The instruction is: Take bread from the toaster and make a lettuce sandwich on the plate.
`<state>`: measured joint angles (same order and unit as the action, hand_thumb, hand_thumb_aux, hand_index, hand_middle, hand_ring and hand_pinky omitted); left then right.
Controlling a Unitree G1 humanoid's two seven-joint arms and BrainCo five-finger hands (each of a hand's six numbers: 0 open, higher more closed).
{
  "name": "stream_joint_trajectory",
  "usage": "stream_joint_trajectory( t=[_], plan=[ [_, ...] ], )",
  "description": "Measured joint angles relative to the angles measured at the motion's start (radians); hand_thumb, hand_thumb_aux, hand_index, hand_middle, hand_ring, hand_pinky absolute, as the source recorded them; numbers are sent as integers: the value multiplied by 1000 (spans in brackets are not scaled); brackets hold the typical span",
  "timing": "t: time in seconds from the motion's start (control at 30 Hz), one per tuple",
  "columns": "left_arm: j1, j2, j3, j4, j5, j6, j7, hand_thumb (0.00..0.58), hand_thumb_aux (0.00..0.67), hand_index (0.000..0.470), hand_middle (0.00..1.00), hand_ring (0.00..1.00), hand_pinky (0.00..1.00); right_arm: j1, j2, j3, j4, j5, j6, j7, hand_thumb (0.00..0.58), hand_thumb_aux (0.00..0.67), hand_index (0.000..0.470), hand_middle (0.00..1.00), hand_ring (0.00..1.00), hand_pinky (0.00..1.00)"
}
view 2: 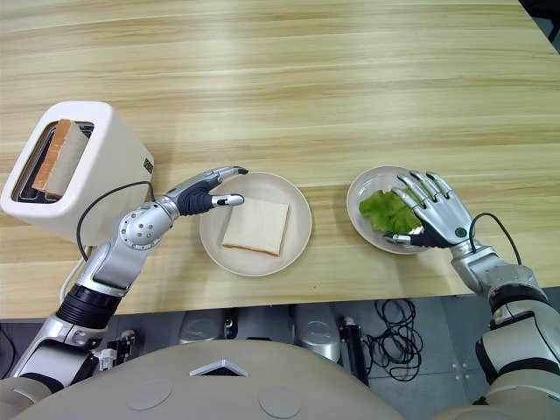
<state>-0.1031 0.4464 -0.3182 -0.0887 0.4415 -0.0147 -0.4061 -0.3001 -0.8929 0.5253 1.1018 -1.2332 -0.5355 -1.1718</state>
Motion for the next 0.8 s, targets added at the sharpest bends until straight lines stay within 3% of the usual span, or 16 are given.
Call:
stream_joint_trajectory(
  t=[0.1,0.17,0.3,0.33,0.4,0.43,0.73,0.77,0.8],
  plan=[
    [-5,-2,0,5,1,-5,8,0,0,0,0,0,0,-6,2,22,8,14,4,-7,460,365,251,0,0,0],
    [-6,-4,0,11,2,-8,13,0,0,0,0,0,0,-11,4,40,14,25,6,-8,508,434,298,0,0,0],
    [-12,-15,-2,32,17,-13,19,0,0,0,0,0,0,-19,16,66,22,40,7,-8,542,499,343,0,0,0],
    [-13,-18,-2,35,18,-14,20,0,0,0,0,0,0,-21,17,72,24,43,7,-8,570,581,399,0,0,0],
    [-18,-24,-2,41,19,-18,21,0,0,0,0,0,0,-27,21,84,26,48,7,-9,575,607,417,0,0,0],
    [-20,-25,-2,42,19,-20,21,0,0,0,0,0,0,-28,23,86,27,55,8,-8,580,670,460,0,0,0],
    [-25,-28,-2,78,20,-43,29,0,0,0,0,0,0,-49,25,90,27,102,-15,-6,580,670,460,0,0,0],
    [-25,-28,-2,81,20,-46,31,0,0,0,0,0,0,-52,24,90,25,111,-22,-6,580,670,460,302,302,302],
    [-25,-28,-2,84,21,-47,33,0,0,0,0,0,0,-56,24,90,24,115,-26,-6,580,670,460,302,302,302]
  ],
)
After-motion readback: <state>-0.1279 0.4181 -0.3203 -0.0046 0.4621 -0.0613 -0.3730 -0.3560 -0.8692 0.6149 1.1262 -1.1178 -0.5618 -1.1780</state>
